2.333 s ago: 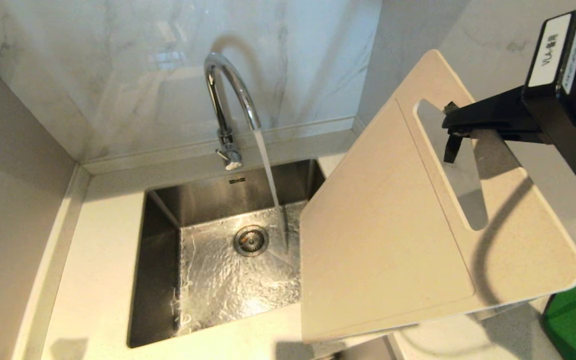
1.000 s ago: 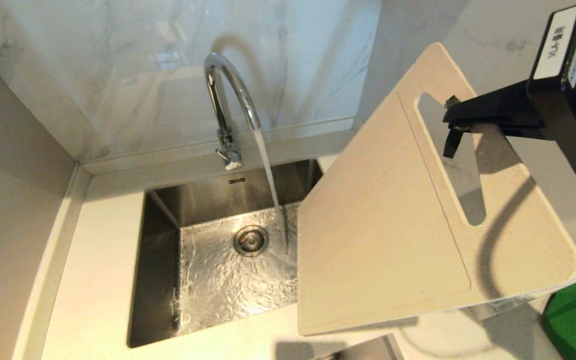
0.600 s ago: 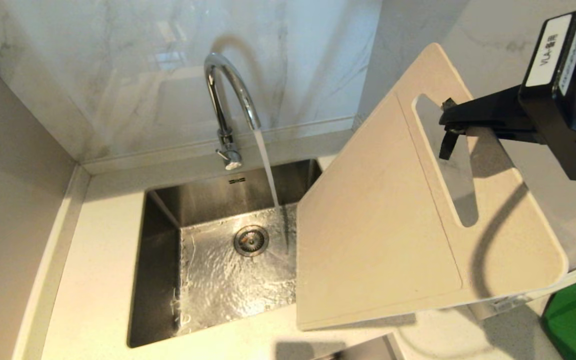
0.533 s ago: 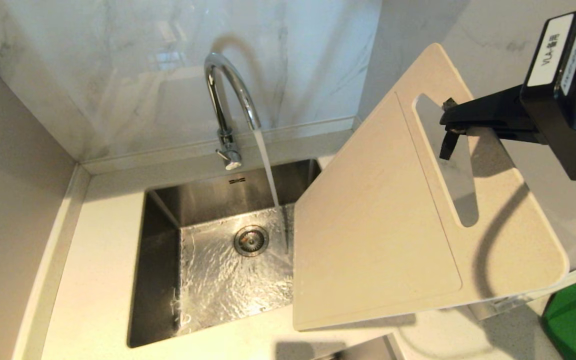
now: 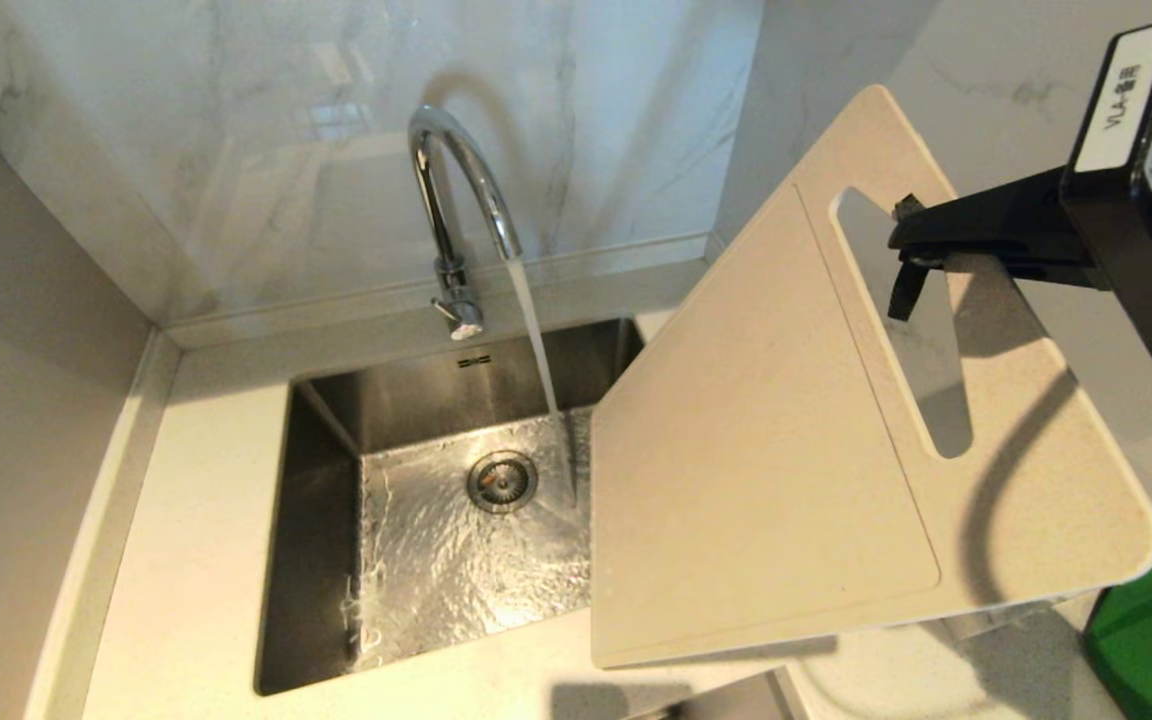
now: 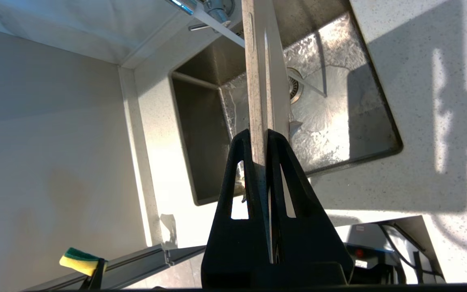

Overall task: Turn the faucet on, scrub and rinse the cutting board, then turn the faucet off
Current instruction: Put down the cutting board

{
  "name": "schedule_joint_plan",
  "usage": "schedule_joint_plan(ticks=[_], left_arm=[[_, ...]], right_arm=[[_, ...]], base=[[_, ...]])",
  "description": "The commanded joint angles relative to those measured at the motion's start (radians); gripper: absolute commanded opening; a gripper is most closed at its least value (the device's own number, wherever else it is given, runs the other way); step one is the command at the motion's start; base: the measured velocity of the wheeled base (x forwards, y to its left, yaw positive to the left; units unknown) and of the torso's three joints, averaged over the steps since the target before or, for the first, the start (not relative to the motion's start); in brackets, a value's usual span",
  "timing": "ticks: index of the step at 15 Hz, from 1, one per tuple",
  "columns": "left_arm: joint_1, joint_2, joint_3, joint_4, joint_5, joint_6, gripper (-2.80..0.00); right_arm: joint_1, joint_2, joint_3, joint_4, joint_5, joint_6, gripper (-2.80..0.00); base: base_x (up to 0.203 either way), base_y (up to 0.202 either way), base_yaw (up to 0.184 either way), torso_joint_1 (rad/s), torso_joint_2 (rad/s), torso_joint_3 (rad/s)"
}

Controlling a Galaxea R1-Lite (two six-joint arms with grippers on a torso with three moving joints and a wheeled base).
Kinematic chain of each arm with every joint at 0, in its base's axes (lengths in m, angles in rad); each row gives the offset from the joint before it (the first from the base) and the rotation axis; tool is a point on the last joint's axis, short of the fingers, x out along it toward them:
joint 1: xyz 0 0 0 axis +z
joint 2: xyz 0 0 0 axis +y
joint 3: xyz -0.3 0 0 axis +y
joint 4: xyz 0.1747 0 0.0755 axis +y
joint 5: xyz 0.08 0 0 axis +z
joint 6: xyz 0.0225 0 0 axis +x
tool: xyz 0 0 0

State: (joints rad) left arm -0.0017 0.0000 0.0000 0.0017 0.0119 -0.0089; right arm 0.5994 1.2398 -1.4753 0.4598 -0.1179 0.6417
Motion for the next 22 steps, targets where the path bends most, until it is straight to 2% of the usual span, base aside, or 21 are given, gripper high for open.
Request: schedule_joint_plan(ticks=[1, 7, 12, 14, 18, 22], left_arm=[[0.0, 0.002, 0.002, 0.0, 0.0, 0.0, -2.8], [0.0, 0.002, 0.002, 0.0, 0.0, 0.0, -2.8], [0.0, 0.002, 0.001, 0.0, 0.0, 0.0, -2.8], [0.0, 0.002, 0.002, 0.0, 0.0, 0.0, -2.8], [0.0, 0.002, 0.002, 0.0, 0.0, 0.0, -2.8], [0.0, 0.002, 0.002, 0.0, 0.0, 0.0, -2.8]], right_arm=[[0.0, -0.002, 0.007, 0.003, -0.003, 0.001, -2.8], [0.0, -0.014, 0.049, 0.01, -0.005, 0.006, -2.8], [-0.001, -0.035, 0.139, 0.0, -0.008, 0.006, -2.8], [-0.018, -0.044, 0.176, -0.003, -0.009, -0.027, -2.8], [-0.038, -0.07, 0.274, -0.076, -0.046, -0.057, -2.8], [-0.041, -0.123, 0.381, -0.081, -0.097, -0.057, -2.8]], base=[[0.0, 0.0, 0.0, 0.0, 0.0, 0.0], [0.0, 0.0, 0.0, 0.0, 0.0, 0.0], [0.0, 0.0, 0.0, 0.0, 0.0, 0.0], [0.0, 0.0, 0.0, 0.0, 0.0, 0.0], [0.0, 0.0, 0.0, 0.0, 0.0, 0.0], [0.0, 0.0, 0.0, 0.0, 0.0, 0.0]])
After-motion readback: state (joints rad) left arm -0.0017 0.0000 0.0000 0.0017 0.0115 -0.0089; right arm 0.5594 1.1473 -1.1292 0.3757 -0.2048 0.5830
